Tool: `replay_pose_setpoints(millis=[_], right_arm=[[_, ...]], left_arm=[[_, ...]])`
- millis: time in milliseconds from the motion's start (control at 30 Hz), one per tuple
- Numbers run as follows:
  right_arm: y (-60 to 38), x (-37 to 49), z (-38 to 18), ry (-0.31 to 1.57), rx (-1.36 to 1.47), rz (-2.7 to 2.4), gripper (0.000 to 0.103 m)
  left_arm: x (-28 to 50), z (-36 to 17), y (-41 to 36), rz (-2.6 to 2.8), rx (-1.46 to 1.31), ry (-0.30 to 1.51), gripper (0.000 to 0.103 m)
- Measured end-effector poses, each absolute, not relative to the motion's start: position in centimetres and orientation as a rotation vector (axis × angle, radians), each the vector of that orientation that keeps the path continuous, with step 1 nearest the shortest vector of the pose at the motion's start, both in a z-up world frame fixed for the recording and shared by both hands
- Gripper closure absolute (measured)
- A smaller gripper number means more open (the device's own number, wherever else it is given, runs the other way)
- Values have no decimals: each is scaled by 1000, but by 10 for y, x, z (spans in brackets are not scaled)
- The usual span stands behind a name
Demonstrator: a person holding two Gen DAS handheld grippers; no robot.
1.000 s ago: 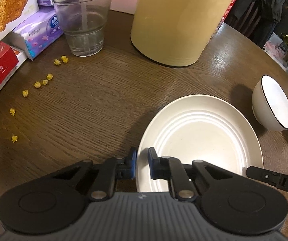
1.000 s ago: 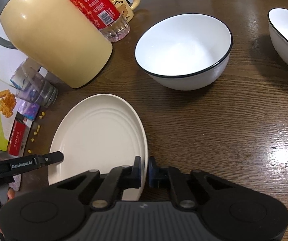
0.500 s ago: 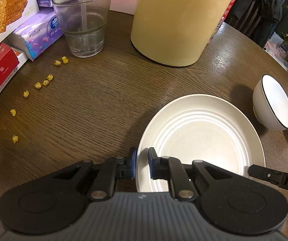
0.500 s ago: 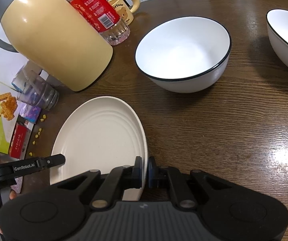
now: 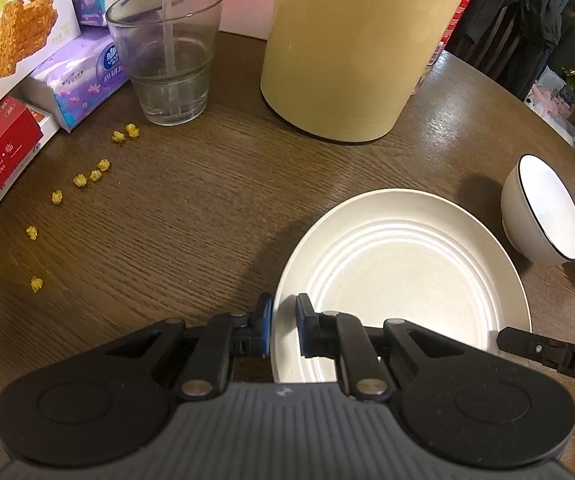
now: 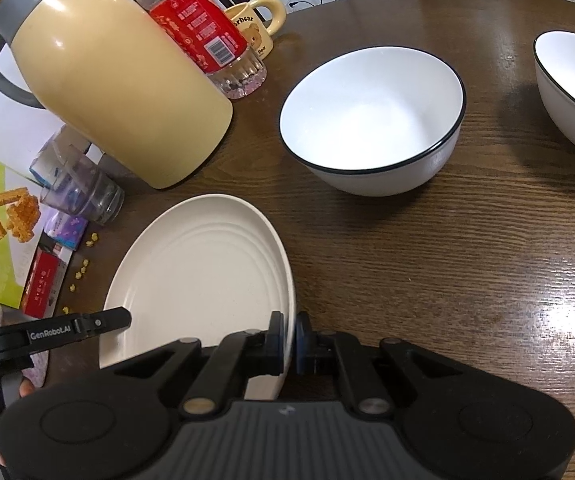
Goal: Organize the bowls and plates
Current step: 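Lift the cream plate stack by its rim with both grippers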
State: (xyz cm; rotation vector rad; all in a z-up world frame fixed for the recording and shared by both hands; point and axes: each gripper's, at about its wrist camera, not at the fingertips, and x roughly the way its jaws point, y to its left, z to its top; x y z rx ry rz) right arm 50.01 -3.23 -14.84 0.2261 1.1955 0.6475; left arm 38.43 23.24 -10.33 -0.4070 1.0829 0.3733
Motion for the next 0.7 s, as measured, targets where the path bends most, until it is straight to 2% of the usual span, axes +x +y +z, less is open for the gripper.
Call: replay_pose_setpoints(millis=[700], right_arm=[[-34,486,-128,1140,227,662,97]], left_arm=[[369,-81,229,368,-391,1033,90]])
